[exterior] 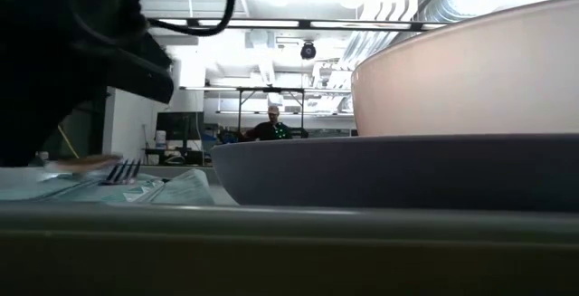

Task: Set up tray
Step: Put the purple spoon on top of the blue napkin to the left of the purple fork

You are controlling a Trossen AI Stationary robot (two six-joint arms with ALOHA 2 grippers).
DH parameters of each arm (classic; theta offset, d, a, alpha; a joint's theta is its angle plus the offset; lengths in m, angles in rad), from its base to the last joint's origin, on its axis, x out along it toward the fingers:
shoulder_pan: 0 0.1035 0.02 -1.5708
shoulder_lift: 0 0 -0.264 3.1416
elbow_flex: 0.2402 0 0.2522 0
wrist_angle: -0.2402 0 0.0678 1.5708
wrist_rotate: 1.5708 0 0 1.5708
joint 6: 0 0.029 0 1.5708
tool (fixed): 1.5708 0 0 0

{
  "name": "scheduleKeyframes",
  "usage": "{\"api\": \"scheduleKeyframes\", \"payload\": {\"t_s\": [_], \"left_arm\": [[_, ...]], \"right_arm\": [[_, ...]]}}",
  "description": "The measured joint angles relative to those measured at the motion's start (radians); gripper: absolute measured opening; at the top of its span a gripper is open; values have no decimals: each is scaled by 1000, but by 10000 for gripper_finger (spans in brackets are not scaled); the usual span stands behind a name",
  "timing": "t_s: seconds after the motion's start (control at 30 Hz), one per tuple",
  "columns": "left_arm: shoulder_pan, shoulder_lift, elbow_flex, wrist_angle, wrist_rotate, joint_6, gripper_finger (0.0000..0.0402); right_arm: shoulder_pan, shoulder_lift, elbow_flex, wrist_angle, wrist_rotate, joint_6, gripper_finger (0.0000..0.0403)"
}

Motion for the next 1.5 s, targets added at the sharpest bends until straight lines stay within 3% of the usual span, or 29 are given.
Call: {"api": "scheduleKeyframes", "payload": {"t_s": [0.2, 0.33, 0.77, 1.03, 1.5], "left_arm": [[60, 1, 108, -132, -70, 7, 12], [89, 1, 138, -126, -95, 12, 12], [85, 41, 138, -100, -29, 8, 12], [45, 64, 136, -205, 67, -12, 12], [35, 104, 135, -70, 90, -18, 12]], "right_arm": [[0, 0, 0, 2, 2, -3, 0], [0, 0, 0, 2, 3, -3, 0], [0, 0, 0, -11, 1, -26, 0], [0, -1, -1, -17, 0, -30, 0], [0, -1, -1, -24, -5, -33, 0]]}}
